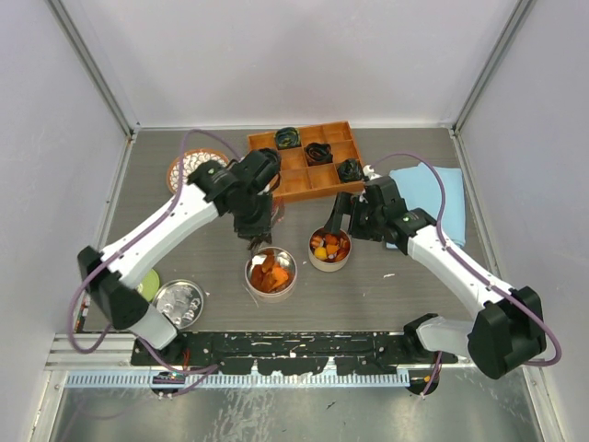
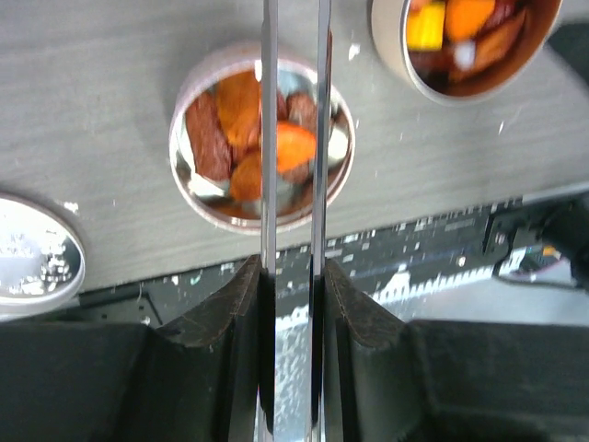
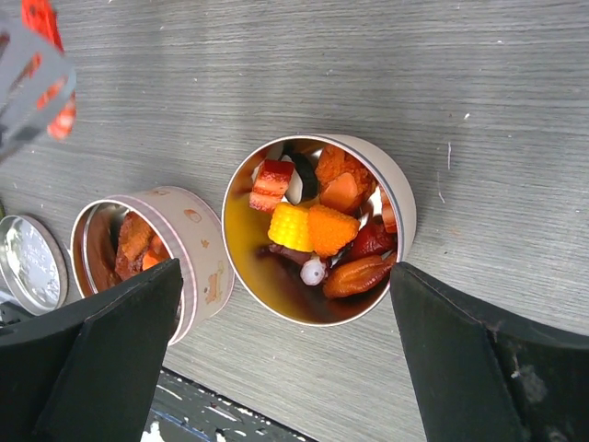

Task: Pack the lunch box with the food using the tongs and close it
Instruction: Pick up the fake food at the center of the board, then place the fake food in the packing box.

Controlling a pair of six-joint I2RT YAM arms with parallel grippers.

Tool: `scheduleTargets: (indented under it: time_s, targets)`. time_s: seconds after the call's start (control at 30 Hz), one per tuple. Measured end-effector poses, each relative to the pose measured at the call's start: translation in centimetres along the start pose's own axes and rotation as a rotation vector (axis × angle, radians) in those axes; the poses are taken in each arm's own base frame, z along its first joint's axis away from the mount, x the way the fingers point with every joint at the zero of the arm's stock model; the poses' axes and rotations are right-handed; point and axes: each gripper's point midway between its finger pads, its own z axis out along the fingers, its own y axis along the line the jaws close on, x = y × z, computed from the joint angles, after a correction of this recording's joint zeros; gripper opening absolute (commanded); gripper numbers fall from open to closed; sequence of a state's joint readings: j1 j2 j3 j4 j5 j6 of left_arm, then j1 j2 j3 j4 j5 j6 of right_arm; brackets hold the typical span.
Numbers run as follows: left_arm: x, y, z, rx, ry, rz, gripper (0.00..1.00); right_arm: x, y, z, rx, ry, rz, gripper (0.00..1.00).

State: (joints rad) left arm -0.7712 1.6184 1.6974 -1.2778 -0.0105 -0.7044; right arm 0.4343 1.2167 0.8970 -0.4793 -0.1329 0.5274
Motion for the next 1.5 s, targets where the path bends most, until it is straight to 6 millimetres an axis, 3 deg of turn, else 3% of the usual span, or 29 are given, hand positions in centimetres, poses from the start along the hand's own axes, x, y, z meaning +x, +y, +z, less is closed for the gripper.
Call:
scheduleTargets:
  time_s: [0.23,0.43,0.67,0.9,1.17,1.5]
  targets:
    - [6.9,1.1,-3.0,0.099,0.068,0.050,0.20,0.6,0.2,0.0,-0.016,0.018,0.025,1.00]
    - [9.9,1.4,-3.3,0.125,0.120,0.070,0.22,1.6,0.0,-0.2,-0.024,0.029,0.055,1.00]
    - [11.5,1.5,-2.4,0.103,0.165,0.106,0.31,2.1,0.0,-0.6,-0.035,0.029,0.078,1.00]
    - [11.8,1.5,-1.4,0.070,0.193,0.124,0.39,2.3,-0.1,-0.5,-0.033,0.032,0.083,1.00]
    - [11.8,2.1,-1.3,0.040,0.196,0.140,0.36,2.5,-0.2,-0.5,-0.031,0.036,0.084,1.00]
    - [12.1,1.4,-0.5,0.039,0.238,0.152,0.31,3.2,-0.7,-0.2,-0.021,0.050,0.087,1.00]
